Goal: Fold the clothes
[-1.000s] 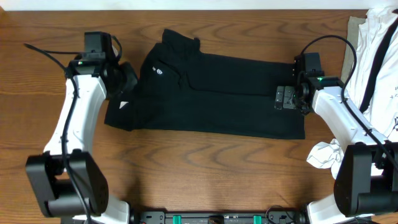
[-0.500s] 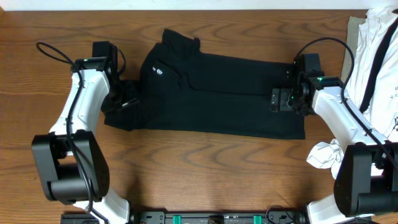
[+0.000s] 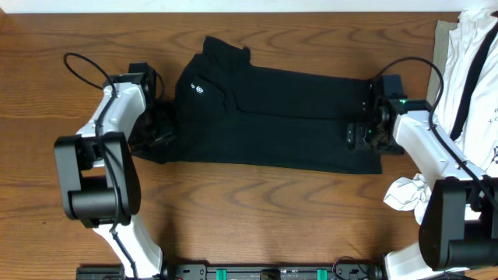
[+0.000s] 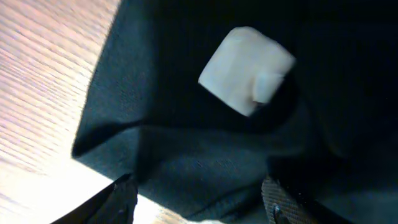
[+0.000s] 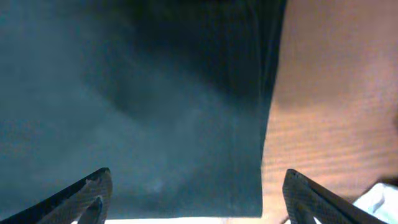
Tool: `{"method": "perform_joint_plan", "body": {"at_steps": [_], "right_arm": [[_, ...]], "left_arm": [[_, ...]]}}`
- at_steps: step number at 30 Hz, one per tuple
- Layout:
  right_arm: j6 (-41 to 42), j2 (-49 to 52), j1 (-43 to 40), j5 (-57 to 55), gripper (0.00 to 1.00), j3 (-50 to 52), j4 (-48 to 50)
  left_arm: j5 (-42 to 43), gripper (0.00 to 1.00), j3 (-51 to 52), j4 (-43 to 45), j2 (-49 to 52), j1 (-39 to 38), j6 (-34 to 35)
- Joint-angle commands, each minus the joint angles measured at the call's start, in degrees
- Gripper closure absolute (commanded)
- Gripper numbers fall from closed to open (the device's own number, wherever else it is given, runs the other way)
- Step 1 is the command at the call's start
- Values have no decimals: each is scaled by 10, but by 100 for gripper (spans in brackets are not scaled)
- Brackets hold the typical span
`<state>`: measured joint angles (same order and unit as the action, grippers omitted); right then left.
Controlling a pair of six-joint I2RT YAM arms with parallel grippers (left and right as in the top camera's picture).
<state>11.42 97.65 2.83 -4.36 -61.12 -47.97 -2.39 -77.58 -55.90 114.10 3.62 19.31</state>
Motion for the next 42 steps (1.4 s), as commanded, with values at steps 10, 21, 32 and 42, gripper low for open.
{"method": "perform_joint_plan", "body": {"at_steps": [10,21,32,42], "right_arm": [[47,-4,-4,-13,13,134,84],[64,-4,-29,-65,11,151,72],[61,-4,-88,-89,7,150,69],[48,-5,-88,-29,5,100,30]], "left_arm": [[-13,40,18,-49,13,3,27],[-13,41,136,-5,13,3,56],[-13,44,160,-69,12,3,80],[-13,50,138,-103,-60,3,80]]}}
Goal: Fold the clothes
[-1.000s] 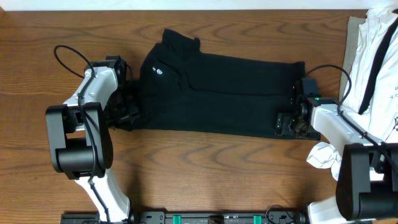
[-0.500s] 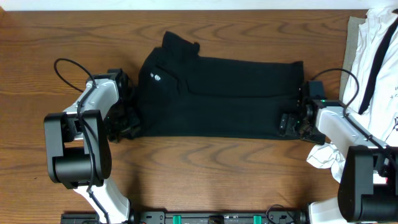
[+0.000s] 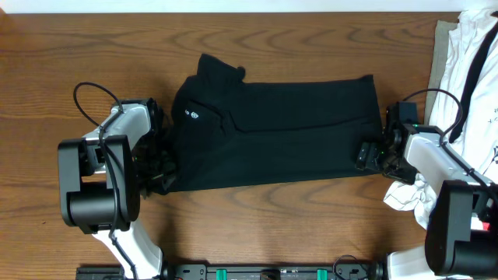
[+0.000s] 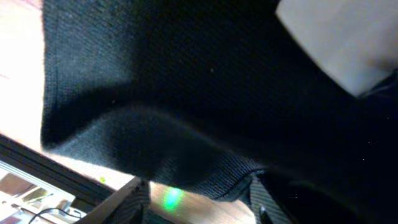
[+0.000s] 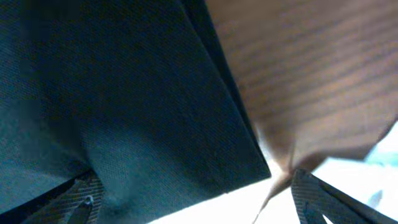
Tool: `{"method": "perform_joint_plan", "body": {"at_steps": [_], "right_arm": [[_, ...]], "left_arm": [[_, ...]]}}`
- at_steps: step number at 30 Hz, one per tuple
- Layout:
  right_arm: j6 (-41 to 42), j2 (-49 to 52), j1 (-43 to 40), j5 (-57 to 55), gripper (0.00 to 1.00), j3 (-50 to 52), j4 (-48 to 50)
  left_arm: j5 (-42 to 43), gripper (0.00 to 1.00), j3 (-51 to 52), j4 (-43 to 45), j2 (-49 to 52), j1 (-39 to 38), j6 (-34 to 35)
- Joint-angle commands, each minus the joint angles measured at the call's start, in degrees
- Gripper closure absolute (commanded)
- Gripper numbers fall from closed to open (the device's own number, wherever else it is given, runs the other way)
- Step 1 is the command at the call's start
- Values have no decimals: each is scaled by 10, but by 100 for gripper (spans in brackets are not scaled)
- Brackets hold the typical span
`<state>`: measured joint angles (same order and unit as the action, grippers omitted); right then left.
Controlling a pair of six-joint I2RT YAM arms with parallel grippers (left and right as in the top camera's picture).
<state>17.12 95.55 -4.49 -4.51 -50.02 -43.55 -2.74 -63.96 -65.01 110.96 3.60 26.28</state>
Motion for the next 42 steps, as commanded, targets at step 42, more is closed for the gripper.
{"method": "perform_joint_plan", "body": {"at_steps": [42], "right_arm": [[-76,129,50,-11,10,-320,159]], "left_arm": [[190,20,-178,583,-1,-77,-112]]}}
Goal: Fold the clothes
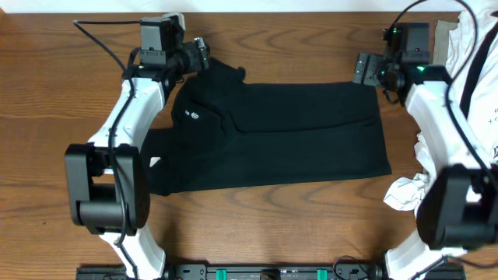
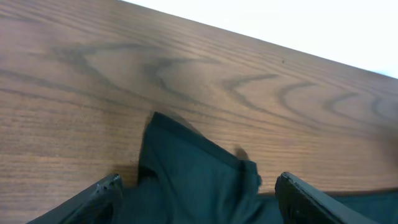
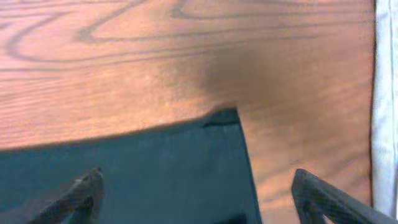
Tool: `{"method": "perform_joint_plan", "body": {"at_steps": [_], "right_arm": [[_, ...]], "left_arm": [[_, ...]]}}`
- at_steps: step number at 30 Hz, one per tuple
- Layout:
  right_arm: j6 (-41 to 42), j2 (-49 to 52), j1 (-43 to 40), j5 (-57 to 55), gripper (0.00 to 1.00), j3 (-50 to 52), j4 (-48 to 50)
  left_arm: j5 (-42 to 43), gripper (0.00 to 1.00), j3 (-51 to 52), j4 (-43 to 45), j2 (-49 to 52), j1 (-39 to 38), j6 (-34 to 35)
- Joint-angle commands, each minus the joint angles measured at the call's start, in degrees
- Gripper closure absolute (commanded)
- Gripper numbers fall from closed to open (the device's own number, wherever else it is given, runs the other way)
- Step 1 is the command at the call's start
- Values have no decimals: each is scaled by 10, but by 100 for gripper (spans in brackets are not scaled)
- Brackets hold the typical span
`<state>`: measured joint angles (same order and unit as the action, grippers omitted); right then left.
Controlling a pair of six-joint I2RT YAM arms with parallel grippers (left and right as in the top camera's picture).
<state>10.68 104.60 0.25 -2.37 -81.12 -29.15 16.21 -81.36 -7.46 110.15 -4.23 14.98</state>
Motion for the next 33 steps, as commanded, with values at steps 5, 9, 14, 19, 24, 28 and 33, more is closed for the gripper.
{"method": "perform_joint_plan", "body": {"at_steps": [5,9,14,19,24,28,33], "right_arm": [[-62,115,-2,-54,12,-9,77],[-87,168,-8,-54,12,-10,117],[-87,202,-15,-42,13,-9,154],[-76,203,-18,-17,13,-9,186],[-39,203,-21,-17,19,-9,181],[-34,203,-21,-17,24,-9,169],[-17,203,-21,-16,38,-6,146]], "left_arm": [[0,20,-4,12,11,1,1],[1,20,-4,18,11,1,1],[0,21,-4,18,14,1,0],[-2,21,-4,17,37,1,1],[-2,22,-4,12,75,1,0],[-2,22,-4,14,88,1,0],[-2,26,-4,18,88,1,0]]}}
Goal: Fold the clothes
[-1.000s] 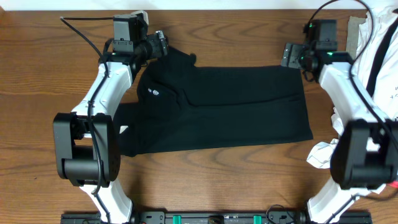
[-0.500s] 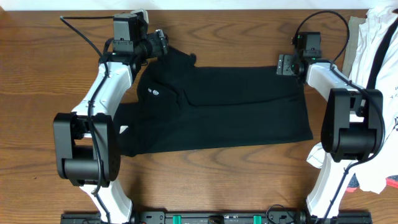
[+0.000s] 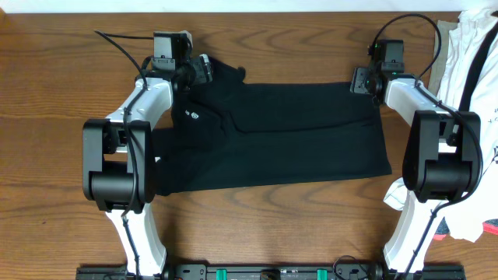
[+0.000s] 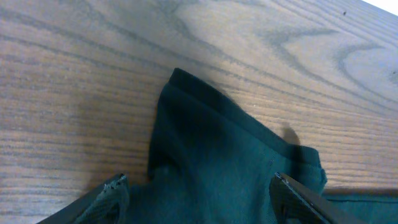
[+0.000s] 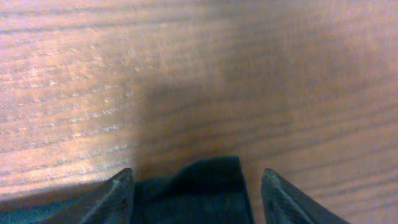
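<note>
A black garment [image 3: 288, 132] lies flat across the middle of the table, its collar end to the left. My left gripper [image 3: 198, 68] stands open at the far left corner. In the left wrist view [image 4: 199, 193] the pointed corner of the cloth [image 4: 217, 149] reaches in between the spread fingers. My right gripper [image 3: 359, 80] is open at the far right corner. The right wrist view [image 5: 198, 185] shows the dark corner [image 5: 205, 174] lying between its fingers [image 5: 121, 186], which do not close on it.
A pile of white clothes [image 3: 471, 70] lies at the right edge of the wooden table [image 3: 47, 155]. A crumpled white cloth [image 3: 401, 194] sits near the garment's near right corner. A black rail [image 3: 264, 272] runs along the front edge.
Both grippers have come down and closer to the garment's far corners, so each corner now lies between open fingers. The garment itself has not moved.
Both grippers were low at the garment's left and right ends, with cloth filling the wrist views. Then they were nearer the front edge, with the garment lying squarer. Then they were open above its far corners, and now stand right at them.
</note>
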Tool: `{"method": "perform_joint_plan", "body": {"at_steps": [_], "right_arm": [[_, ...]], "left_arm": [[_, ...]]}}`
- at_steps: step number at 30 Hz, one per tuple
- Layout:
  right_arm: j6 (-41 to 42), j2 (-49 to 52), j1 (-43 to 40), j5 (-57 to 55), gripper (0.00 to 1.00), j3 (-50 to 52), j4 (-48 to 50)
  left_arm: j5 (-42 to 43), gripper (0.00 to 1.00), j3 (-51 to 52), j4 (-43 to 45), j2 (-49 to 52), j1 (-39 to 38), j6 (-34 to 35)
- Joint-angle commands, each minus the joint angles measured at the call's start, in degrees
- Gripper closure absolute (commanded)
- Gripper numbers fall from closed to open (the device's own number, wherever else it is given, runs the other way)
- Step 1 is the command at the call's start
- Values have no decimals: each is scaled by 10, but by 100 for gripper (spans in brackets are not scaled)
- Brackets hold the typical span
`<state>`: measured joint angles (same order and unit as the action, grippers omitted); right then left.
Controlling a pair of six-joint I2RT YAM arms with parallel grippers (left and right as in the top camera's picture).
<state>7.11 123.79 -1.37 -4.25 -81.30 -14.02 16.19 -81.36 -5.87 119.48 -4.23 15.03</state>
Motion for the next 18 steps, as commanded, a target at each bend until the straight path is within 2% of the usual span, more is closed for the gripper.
{"method": "perform_joint_plan", "body": {"at_steps": [1,4,10,13,18], "right_arm": [[19,12,-4,2,39,-2,-5],[21,19,-5,2,44,-2,-3],[21,24,-5,2,68,-2,2],[21,24,-6,2,70,-2,3],[21,24,-6,2,69,-2,1]], "left_arm": [[-1,26,-4,2,-5,1,0],[-1,26,-4,2,-5,1,0],[-1,27,-4,-2,-5,1,0],[-1,30,-4,-2,-5,1,0],[-4,30,-4,13,-3,1,-1]]}}
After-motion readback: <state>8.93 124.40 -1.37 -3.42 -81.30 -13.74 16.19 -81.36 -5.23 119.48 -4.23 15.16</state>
